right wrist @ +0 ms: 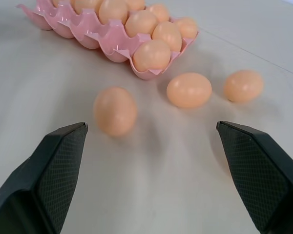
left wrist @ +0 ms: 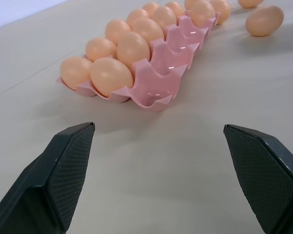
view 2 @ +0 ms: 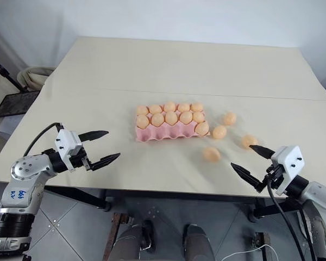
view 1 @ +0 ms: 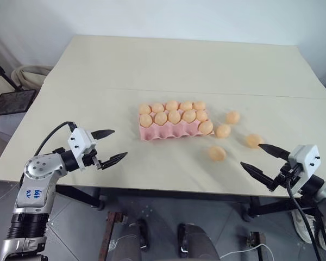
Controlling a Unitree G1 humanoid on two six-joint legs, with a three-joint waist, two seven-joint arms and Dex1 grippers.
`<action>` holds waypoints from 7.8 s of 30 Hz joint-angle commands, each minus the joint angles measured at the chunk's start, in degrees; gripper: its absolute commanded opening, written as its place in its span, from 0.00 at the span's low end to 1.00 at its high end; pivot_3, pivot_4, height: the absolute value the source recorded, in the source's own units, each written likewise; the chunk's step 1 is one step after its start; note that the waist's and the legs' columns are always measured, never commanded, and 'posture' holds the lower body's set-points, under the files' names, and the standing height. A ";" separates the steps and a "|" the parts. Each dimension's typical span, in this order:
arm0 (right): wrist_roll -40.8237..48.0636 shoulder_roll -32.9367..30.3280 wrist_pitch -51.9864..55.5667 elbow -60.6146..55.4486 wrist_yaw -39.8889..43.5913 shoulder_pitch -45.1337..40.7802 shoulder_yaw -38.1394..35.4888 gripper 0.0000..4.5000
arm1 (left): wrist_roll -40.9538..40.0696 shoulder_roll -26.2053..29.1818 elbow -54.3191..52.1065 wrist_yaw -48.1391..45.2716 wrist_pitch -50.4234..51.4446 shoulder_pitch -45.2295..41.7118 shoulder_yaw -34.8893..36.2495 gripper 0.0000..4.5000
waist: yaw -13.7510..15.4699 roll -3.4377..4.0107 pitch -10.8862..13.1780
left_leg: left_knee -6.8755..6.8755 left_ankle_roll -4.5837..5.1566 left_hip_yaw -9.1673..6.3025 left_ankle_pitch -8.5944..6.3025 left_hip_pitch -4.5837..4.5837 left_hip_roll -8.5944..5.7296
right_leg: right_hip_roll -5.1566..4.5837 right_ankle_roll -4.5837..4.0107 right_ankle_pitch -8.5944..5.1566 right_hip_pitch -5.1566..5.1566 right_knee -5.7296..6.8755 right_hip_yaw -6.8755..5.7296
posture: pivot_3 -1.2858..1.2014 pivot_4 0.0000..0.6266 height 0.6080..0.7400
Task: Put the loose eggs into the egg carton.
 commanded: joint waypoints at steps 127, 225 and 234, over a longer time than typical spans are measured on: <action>-1.88 -6.82 27.21 1.89 -4.26 -22.97 19.17 0.99 | -6.22 -2.25 -11.41 -3.16 5.18 1.15 -2.11 1.00 | 2.09 1.51 -0.08 | 2.31 -0.18 -4.84 -3.05 1.02 -1.88 | -0.97 1.47 1.93 0.66 -1.33 -1.08 | 0.52 0.24 1.00; -18.10 6.23 1.99 40.85 -6.58 -43.67 22.28 0.86 | -6.33 -4.65 -17.68 4.10 7.59 6.55 -0.76 1.00 | 0.46 1.19 -0.21 | 2.08 0.07 -3.47 -3.05 1.03 -1.81 | -1.03 1.68 2.27 -0.27 -0.98 -0.79 | 0.52 0.24 1.00; -16.18 7.18 -3.23 37.97 -3.70 -40.68 21.13 0.48 | -6.30 -4.60 -16.88 4.27 7.44 5.91 -0.99 1.00 | 0.39 1.19 -0.21 | 2.08 -0.01 -3.44 -3.00 1.10 -1.76 | -0.98 1.69 2.27 -0.28 -0.84 -0.75 | 0.52 0.24 1.00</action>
